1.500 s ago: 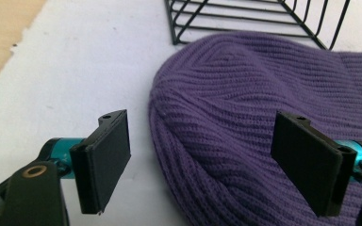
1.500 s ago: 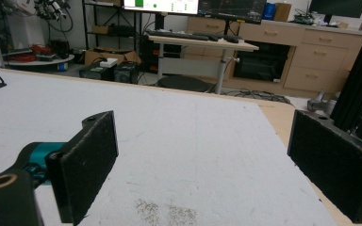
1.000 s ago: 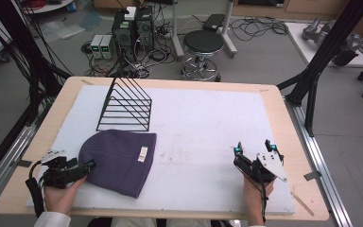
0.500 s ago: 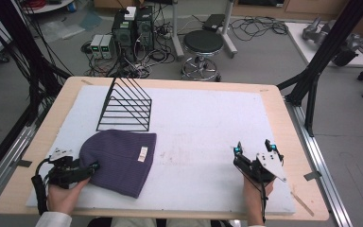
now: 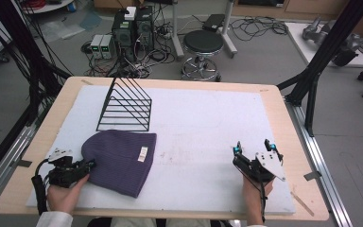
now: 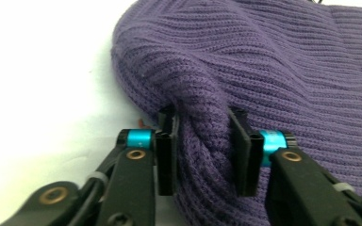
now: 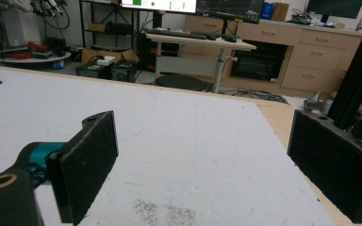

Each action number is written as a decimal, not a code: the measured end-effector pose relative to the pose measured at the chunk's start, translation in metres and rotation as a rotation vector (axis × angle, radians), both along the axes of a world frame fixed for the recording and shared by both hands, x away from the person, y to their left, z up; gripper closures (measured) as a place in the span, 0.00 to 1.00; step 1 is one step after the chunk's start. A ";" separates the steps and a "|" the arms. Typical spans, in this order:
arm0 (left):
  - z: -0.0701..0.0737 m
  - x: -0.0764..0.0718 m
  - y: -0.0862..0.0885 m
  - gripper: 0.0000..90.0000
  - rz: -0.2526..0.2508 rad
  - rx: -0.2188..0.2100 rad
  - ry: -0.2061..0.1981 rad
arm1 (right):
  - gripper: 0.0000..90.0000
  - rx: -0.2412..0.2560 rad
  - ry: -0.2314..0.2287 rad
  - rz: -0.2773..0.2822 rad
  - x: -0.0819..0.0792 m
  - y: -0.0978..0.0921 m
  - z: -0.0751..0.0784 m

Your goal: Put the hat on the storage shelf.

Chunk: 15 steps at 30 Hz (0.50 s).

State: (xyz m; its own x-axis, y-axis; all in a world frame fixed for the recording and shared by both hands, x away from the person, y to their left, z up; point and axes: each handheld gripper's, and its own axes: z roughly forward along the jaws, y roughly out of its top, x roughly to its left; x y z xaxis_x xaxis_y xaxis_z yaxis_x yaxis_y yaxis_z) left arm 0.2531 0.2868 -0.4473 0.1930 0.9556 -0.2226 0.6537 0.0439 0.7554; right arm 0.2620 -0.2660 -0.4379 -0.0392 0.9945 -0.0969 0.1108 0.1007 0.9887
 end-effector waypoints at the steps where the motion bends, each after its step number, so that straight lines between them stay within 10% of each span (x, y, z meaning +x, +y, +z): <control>1: 0.000 0.001 0.000 0.79 -0.006 -0.003 0.000 | 0.09 0.000 0.000 -0.001 0.000 0.000 0.000; 15: 0.002 0.001 0.004 0.87 -0.059 -0.002 -0.032 | 0.09 0.000 -0.001 -0.001 0.000 0.000 0.000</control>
State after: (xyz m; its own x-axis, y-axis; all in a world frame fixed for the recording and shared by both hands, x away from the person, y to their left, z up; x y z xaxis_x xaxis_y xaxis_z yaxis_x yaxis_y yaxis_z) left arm 0.2539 0.2908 -0.4451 0.2558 0.9421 -0.2169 0.6304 0.0076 0.7763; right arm 0.2619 -0.2663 -0.4379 -0.0383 0.9946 -0.0969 0.1097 0.1006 0.9889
